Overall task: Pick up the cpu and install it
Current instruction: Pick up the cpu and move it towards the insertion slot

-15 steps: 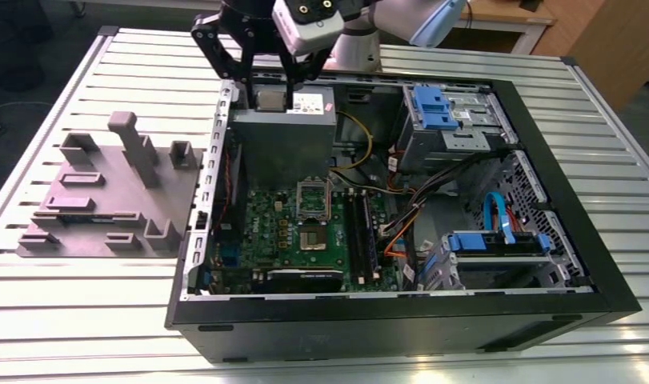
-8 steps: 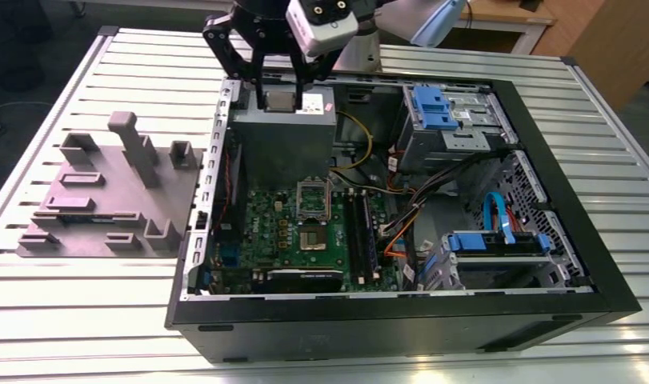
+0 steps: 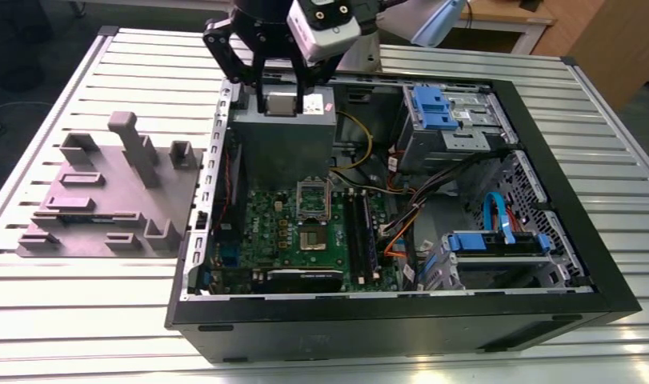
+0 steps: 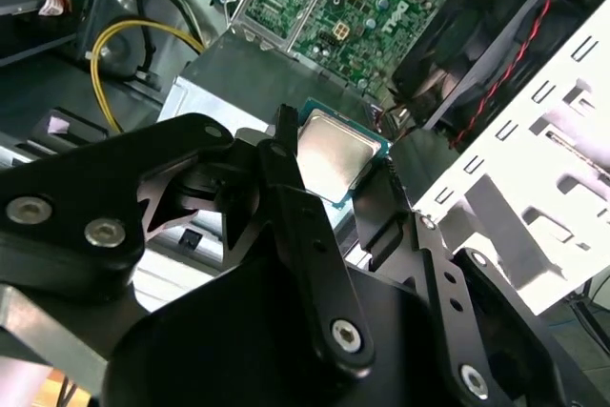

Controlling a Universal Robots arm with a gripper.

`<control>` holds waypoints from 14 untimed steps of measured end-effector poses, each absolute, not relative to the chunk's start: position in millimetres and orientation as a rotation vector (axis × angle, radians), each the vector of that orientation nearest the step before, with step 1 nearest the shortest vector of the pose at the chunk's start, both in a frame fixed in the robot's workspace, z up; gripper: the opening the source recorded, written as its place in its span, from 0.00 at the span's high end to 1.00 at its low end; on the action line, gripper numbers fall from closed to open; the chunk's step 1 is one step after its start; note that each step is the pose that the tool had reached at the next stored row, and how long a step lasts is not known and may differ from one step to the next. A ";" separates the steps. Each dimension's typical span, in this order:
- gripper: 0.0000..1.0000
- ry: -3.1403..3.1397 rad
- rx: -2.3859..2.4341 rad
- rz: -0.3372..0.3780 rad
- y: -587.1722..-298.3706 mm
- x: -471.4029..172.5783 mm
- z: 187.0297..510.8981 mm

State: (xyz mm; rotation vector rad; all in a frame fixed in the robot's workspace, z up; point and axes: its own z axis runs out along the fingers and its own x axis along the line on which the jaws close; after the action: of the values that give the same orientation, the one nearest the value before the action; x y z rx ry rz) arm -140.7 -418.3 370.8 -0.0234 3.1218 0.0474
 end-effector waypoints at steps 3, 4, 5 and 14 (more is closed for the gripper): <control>0.53 3.122 -0.023 0.047 -421.6 -140.6 370.8; 0.53 3.122 -0.023 0.047 -422.1 -140.7 370.8; 0.53 3.122 -0.023 0.047 -422.2 -140.7 370.8; 0.53 3.122 -0.023 0.047 -422.3 -140.0 370.8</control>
State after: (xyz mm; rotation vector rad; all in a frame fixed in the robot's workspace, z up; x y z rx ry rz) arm -140.0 -422.3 370.8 -0.0234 3.1219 0.0467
